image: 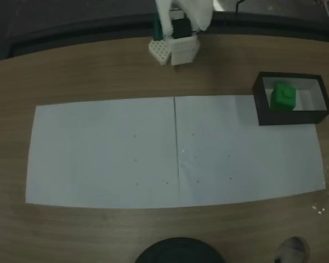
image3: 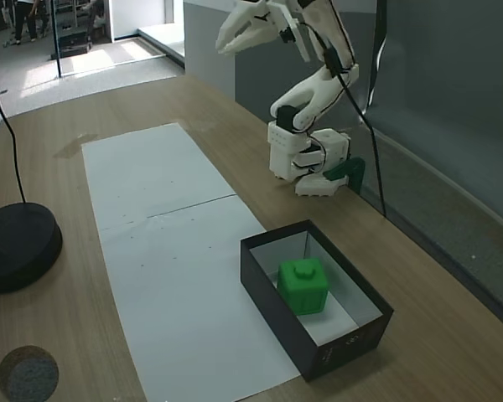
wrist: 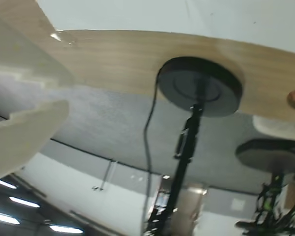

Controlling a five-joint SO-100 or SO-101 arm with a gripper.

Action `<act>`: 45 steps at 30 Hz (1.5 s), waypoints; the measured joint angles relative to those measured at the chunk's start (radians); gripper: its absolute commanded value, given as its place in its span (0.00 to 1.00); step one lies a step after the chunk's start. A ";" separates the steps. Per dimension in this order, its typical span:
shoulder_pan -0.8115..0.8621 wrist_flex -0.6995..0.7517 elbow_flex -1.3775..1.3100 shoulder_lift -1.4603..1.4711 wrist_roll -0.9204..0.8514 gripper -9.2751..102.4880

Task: Grab a green square and put it in the box.

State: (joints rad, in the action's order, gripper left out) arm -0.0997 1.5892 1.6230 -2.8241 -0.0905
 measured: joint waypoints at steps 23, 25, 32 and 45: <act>0.144 -0.413 0.816 -0.630 0.002 0.08; 0.173 -0.489 0.960 -0.630 0.002 0.08; 0.225 -0.568 1.367 -0.630 0.002 0.08; 0.227 -0.331 1.445 -0.630 0.215 0.08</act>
State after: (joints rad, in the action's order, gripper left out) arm 0.1273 1.2579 3.0680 -3.4545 0.1243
